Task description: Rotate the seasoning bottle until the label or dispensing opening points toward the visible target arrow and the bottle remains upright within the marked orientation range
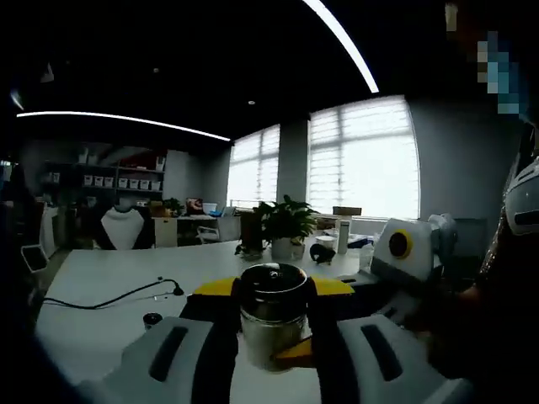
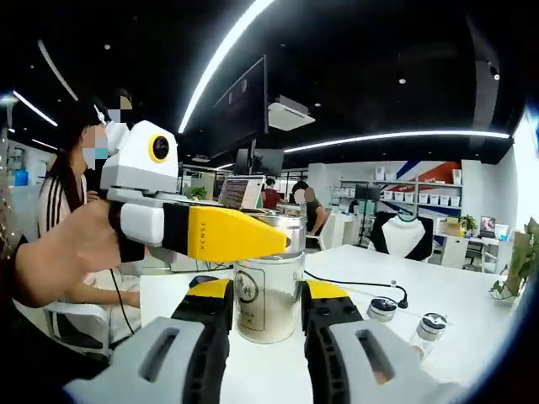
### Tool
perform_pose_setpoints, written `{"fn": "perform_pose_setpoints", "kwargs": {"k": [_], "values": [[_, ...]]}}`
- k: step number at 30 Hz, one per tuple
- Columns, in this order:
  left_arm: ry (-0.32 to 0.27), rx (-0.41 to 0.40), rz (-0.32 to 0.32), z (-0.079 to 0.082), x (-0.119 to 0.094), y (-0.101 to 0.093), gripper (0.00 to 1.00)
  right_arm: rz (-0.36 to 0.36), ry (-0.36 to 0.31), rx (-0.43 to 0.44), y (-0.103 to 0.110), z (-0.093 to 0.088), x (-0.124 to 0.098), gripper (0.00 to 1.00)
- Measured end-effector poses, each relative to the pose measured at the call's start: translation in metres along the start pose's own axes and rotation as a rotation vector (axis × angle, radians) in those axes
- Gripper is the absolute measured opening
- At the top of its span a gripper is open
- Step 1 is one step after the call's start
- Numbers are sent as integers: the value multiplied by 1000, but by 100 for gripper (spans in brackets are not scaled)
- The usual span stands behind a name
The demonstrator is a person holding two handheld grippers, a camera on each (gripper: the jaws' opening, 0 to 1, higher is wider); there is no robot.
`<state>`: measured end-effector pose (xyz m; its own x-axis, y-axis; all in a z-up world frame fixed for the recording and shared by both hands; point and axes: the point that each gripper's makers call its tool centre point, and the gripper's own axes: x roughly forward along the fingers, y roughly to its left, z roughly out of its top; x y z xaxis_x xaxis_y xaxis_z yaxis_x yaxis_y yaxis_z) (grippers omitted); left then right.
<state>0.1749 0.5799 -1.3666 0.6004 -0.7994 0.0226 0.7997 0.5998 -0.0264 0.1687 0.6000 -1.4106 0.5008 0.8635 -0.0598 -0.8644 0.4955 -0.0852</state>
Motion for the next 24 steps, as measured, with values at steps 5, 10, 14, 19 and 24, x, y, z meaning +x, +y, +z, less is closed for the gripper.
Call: {"fn": "perform_pose_setpoints", "kwargs": {"k": [5,10,14,19,24], "values": [[49,15,-122,-13,-4,-9,32,129,48,1,11,-9,2,31],[51,-17,-150,-18,-8,-7,32,169,54,21,15,-12,3,31],[18,-27,-99,-14,-6,-1,33,104,32,87,11,-10,8,30],[34,-9,15,-18,0,8,32,8,59,51,0,-15,13,30],[39,-16,77,-21,2,14,32,-21,76,35,-6,-20,18,30]]}}
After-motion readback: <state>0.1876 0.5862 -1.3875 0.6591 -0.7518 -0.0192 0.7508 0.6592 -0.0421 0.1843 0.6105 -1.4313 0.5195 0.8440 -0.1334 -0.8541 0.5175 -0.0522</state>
